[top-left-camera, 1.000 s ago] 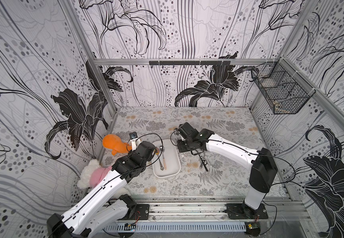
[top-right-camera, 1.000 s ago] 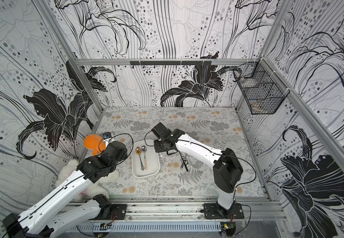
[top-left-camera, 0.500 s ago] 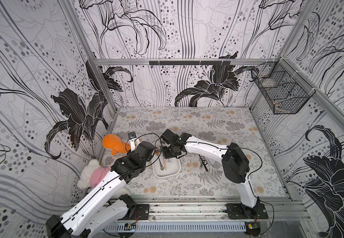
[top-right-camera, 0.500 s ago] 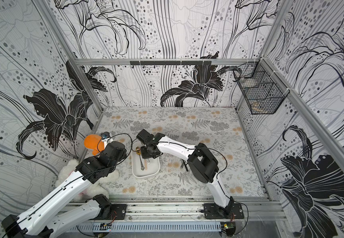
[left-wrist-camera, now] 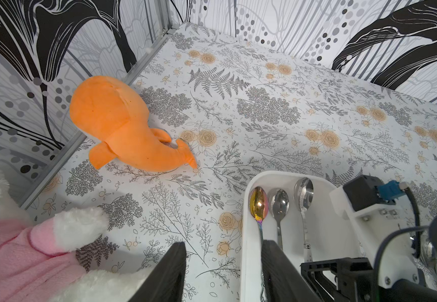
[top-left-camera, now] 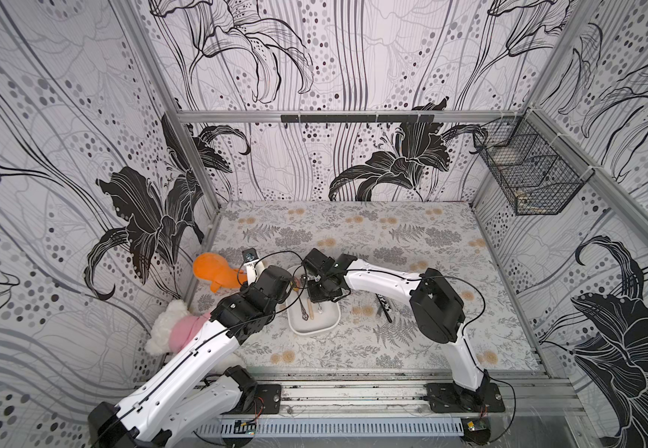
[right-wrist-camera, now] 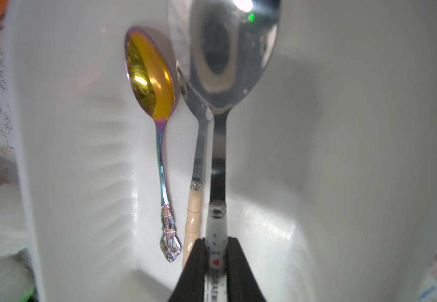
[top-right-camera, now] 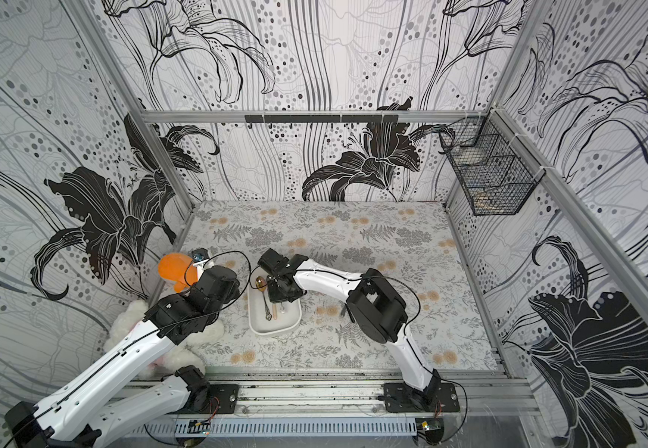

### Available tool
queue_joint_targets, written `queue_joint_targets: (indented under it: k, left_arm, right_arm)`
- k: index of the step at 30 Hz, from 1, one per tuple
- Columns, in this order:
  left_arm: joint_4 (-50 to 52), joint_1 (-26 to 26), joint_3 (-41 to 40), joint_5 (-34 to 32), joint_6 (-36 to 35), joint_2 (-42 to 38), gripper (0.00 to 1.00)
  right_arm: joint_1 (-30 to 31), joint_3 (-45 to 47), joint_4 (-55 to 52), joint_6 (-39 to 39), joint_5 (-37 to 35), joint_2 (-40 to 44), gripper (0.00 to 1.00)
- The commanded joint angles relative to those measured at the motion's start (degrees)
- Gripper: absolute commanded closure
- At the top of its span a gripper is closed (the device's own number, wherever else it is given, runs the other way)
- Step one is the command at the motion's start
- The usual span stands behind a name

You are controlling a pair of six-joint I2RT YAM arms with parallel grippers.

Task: Put the spoon into the storage box
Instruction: Place the spoon in the storage box.

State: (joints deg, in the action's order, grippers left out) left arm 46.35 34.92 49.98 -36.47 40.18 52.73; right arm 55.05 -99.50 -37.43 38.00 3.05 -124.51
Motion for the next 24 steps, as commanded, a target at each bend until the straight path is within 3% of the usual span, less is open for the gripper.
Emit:
queue_joint_targets:
  k: [1, 9, 16, 24]
  left_arm:
    - [-0.89, -0.20, -0.49, -0.71, 0.07, 0.27, 0.47]
    - [-0.84, -0.22, -0.49, -0.71, 0.07, 0.28, 0.47]
    - [-0.98, -0.20, -0.49, -0.70, 0.07, 0.49, 0.47]
    - [-1.01, -0.21, -0.49, 0.02, 0.16, 0.67, 0.46]
  right_arm:
    - [-0.01, 1.06, 0.88, 1.38, -0.15, -2.05, 0.86]
    - [-0.01, 0.87, 0.87, 1.20, -0.30, -3.38, 0.83]
    - [0.06, 0.49, 0.85, 0.60, -0.83, -3.16, 0.73]
    - [-0.08, 0.60, 1.12, -3.52, -5.93, 6.12, 0.69]
